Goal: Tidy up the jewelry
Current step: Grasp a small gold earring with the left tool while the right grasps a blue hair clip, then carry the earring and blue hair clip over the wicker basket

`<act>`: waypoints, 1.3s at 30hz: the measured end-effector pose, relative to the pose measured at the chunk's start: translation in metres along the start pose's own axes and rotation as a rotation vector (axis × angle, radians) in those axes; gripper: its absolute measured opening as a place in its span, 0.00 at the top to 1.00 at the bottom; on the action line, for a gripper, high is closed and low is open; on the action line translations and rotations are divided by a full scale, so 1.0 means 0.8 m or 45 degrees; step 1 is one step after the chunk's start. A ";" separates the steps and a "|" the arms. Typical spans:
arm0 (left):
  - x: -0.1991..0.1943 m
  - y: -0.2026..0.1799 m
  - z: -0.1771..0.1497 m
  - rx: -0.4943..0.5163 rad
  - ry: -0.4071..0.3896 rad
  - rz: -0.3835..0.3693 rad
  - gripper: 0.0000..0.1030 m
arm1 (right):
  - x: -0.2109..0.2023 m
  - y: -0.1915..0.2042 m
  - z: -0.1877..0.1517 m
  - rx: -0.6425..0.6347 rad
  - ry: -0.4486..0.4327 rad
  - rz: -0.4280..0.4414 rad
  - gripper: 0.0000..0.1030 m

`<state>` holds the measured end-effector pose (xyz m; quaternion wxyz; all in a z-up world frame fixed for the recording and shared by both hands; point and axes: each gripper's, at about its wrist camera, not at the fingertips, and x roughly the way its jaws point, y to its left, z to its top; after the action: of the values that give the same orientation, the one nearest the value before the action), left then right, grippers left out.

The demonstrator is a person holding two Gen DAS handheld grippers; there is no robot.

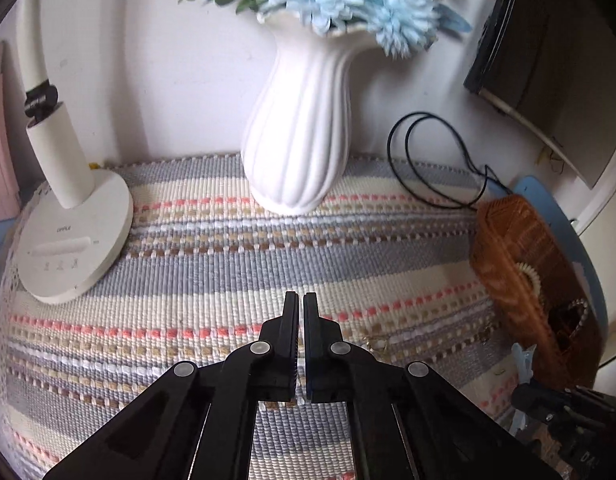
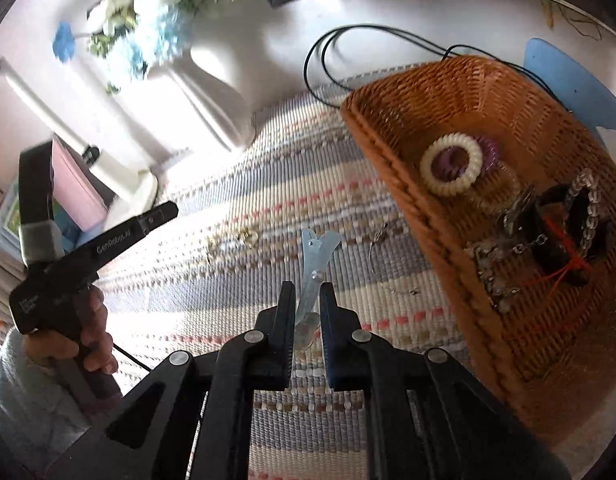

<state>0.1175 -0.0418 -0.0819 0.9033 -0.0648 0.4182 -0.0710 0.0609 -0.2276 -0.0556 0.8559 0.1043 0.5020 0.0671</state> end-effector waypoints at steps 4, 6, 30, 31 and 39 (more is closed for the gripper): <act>0.010 -0.002 0.002 0.041 0.055 -0.034 0.98 | -0.010 -0.011 0.006 0.026 -0.031 0.003 0.86; 0.022 -0.006 -0.004 0.054 0.113 -0.048 0.97 | -0.008 -0.009 0.005 0.032 -0.028 0.005 0.86; 0.017 -0.034 -0.011 0.096 0.087 -0.090 0.90 | -0.041 -0.014 0.014 0.027 -0.153 0.016 0.86; 0.012 -0.037 -0.006 0.101 0.064 -0.107 0.90 | -0.045 -0.018 0.016 0.037 -0.167 0.014 0.86; -0.020 -0.064 0.032 0.127 -0.061 -0.242 0.90 | -0.040 -0.032 0.011 0.074 -0.069 0.075 0.86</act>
<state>0.1228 -0.0877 -0.0444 0.9043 -0.0608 0.3846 -0.1753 0.0532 -0.2604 -0.0309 0.8635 0.1457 0.4770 0.0749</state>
